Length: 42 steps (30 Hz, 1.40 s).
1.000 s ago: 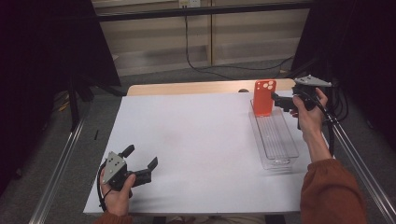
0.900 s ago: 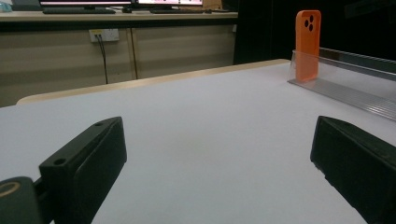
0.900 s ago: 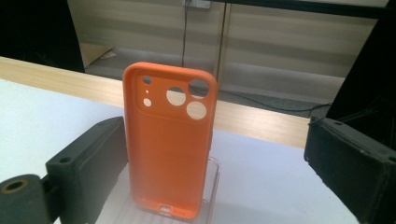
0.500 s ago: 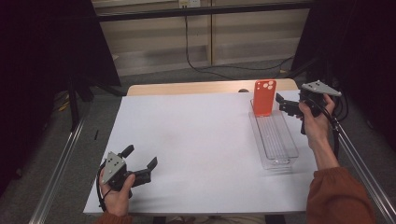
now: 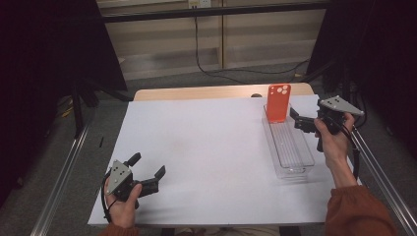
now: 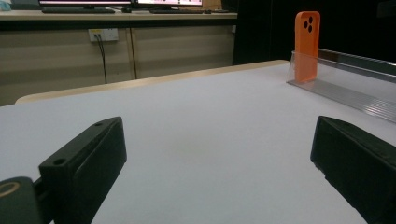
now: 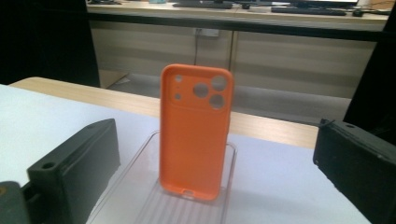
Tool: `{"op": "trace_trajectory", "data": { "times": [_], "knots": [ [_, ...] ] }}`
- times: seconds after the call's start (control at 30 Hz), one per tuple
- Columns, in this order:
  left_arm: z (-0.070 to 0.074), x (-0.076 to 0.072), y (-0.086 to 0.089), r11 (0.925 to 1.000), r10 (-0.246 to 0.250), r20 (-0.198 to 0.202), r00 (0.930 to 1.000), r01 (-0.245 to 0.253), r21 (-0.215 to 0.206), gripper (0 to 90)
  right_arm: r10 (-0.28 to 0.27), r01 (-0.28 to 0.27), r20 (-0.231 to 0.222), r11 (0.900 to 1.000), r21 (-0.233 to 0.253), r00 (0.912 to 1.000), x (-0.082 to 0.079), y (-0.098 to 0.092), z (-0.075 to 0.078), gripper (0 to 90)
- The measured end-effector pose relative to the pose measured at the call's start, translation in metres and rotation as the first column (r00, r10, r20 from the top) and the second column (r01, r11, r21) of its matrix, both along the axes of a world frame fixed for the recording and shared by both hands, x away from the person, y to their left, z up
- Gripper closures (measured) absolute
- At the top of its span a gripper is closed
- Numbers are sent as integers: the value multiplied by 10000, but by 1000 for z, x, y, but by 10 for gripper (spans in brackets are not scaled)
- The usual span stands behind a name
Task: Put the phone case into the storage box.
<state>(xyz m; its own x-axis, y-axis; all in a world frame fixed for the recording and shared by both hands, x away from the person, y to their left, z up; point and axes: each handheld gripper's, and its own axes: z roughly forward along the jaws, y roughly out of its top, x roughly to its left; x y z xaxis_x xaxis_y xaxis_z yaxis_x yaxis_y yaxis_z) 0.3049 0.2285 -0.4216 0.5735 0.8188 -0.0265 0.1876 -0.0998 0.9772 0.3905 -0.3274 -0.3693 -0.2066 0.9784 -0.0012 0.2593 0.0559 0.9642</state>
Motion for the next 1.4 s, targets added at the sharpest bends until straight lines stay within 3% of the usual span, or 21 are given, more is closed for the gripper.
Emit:
{"op": "trace_trajectory", "data": {
  "times": [0.67,1.4],
  "knots": [
    [0,-1,0,9997,178,-57,9998,-179,-135,29,131,-132,267,9999,48,9996,-42,7,-7,3],
    [0,-3,2,9997,222,-57,9997,-222,-127,27,10,-19,418,9997,238,9991,-88,-1,-17,0]
  ]
}}
